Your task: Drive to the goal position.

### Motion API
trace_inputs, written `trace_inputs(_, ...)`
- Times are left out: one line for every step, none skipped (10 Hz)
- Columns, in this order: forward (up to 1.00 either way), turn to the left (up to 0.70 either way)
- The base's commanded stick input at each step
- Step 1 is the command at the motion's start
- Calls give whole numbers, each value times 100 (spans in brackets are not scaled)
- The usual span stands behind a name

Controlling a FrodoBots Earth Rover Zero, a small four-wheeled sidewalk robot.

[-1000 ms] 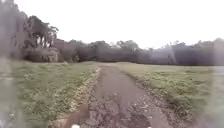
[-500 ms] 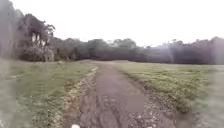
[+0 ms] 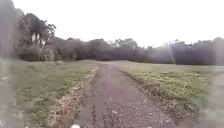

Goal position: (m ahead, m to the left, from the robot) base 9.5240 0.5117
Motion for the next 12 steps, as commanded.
trace_inputs(70, 2)
trace_inputs(70, 2)
trace_inputs(70, 2)
trace_inputs(70, 2)
trace_inputs(70, 2)
trace_inputs(70, 2)
trace_inputs(70, 2)
trace_inputs(70, 2)
trace_inputs(70, 2)
trace_inputs(70, 2)
trace_inputs(70, 2)
trace_inputs(70, 2)
